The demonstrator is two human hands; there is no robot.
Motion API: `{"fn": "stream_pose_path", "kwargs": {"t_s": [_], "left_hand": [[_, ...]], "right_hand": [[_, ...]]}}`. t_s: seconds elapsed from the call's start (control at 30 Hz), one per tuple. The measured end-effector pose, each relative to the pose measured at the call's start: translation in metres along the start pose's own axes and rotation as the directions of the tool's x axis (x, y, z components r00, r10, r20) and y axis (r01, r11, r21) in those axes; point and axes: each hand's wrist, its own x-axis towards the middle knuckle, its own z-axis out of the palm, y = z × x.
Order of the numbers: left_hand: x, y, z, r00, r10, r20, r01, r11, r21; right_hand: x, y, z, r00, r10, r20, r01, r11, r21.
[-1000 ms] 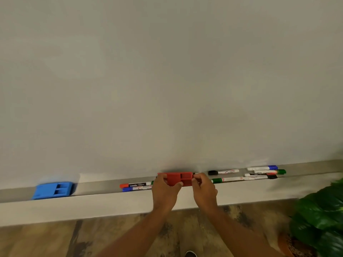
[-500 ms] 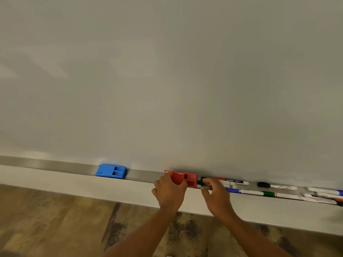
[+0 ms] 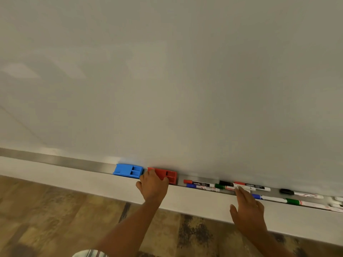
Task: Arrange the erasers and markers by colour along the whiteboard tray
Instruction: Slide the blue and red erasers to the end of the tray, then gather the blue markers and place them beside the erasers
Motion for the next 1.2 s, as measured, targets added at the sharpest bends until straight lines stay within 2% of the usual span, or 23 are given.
{"fn": "stream_pose_path", "kwargs": {"t_s": [0.23,0.6,0.73,0.87,0.97,1.13,1.2], "left_hand": [[0.018,-0.008,-0.006,1.0,-0.004,0.022,0.003,0.998,0.063],[0.026,-0.023,0.001,0.999,0.017,0.031,-0.021,0.99,0.142],[0.024,-0.027,0.004,0.999,0.047,-0.018,-0.045,0.995,0.085],[0.013,-0.026,0.012,0.981,0.174,-0.082,-0.177,0.984,-0.037],[-0.002,-0.021,0.023,0.963,0.264,-0.044,-0.268,0.958,-0.1],[-0.024,-0.011,0.036,0.949,0.309,0.056,-0.286,0.924,-0.252],[-0.032,-0.007,0.039,0.946,0.301,0.122,-0.247,0.911,-0.329]], "right_hand": [[-0.002,-0.003,0.006,0.999,-0.003,0.047,0.005,0.999,-0.05],[0.002,-0.023,0.013,0.997,-0.015,0.077,0.018,0.999,-0.038],[0.004,-0.036,0.012,0.997,-0.045,0.055,0.046,0.999,-0.018],[0.009,-0.05,0.008,0.996,-0.083,0.02,0.083,0.996,-0.016],[0.015,-0.059,0.005,0.992,-0.13,0.001,0.13,0.991,-0.026],[0.025,-0.068,0.0,0.983,-0.181,-0.025,0.178,0.979,-0.101],[0.029,-0.069,-0.001,0.981,-0.19,-0.039,0.184,0.975,-0.123]]}}
